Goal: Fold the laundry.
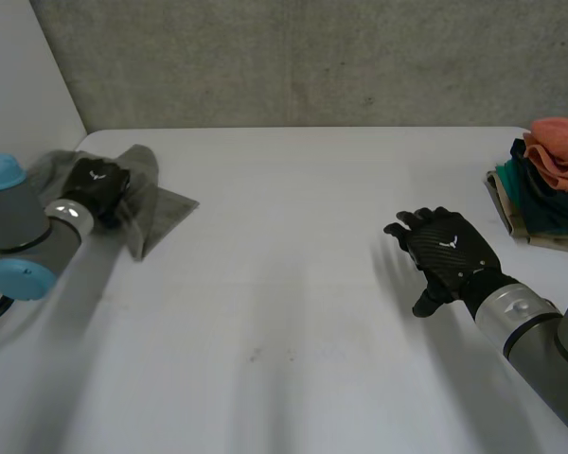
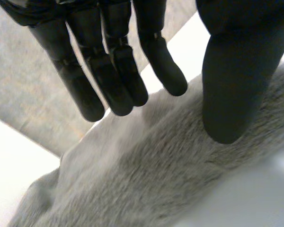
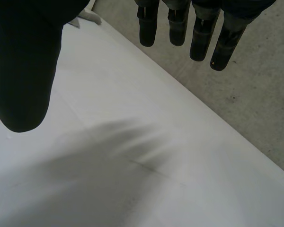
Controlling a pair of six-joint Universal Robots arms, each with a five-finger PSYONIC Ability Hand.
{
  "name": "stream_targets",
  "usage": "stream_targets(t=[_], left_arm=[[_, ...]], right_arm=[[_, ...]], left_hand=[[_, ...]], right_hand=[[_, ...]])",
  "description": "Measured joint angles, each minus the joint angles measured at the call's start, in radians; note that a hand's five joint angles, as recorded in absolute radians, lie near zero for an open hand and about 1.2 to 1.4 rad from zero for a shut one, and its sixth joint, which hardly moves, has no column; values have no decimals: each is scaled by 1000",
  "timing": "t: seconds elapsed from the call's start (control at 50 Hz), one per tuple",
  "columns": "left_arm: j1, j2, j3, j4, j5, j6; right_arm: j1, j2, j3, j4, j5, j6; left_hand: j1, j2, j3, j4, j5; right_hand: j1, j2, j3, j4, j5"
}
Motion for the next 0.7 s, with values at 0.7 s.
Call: stream_targets(t=[0.7], left_arm=[[-31, 93, -186, -15, -50, 225]], right_arm=[[-2, 4, -3, 1, -2, -1]], left_hand=[[-753, -800, -793, -809, -184]], right_hand=[[0, 0, 0, 0, 0]])
